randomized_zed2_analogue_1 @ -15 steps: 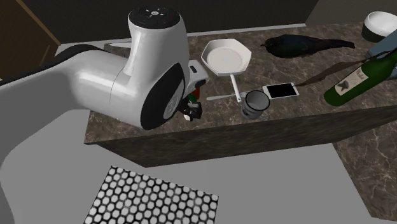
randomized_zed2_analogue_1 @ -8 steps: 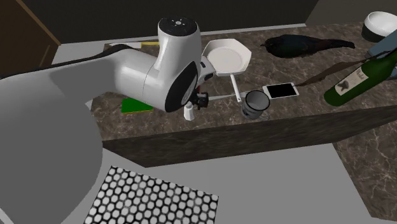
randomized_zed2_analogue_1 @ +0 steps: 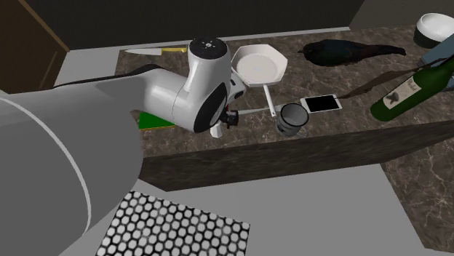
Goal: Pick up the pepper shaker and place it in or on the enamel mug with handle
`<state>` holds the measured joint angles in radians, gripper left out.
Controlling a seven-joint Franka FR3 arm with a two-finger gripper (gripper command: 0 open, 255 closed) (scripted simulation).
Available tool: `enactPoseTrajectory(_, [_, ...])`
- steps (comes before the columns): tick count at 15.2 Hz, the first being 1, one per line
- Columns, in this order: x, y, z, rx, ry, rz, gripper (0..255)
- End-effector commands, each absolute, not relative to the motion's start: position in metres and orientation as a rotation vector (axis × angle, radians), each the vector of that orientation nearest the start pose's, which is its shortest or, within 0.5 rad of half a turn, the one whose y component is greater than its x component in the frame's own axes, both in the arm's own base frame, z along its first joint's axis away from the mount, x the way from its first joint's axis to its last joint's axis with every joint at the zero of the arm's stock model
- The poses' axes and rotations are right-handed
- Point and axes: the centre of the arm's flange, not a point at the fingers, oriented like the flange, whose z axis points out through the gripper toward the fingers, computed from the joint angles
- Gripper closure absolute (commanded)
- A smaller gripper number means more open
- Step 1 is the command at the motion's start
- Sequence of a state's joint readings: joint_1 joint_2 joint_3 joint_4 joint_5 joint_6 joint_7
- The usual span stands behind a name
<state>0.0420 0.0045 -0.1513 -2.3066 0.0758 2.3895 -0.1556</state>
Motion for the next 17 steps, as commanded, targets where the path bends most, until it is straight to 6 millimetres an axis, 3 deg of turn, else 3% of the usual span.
enactPoseTrajectory(1, [0.5163,-0.0561,0.3473,-3.096,0.011,-0.133,0])
enactPoseTrajectory(7, [0.5163,-0.0561,0.3473,-3.096,0.011,-0.133,0])
enactPoseTrajectory(8, [0.5163,-0.0561,0.3473,-3.096,0.011,-0.133,255])
enactPoseTrajectory(17, [0.5163,-0.0561,0.3473,-3.096,0.011,-0.133,255])
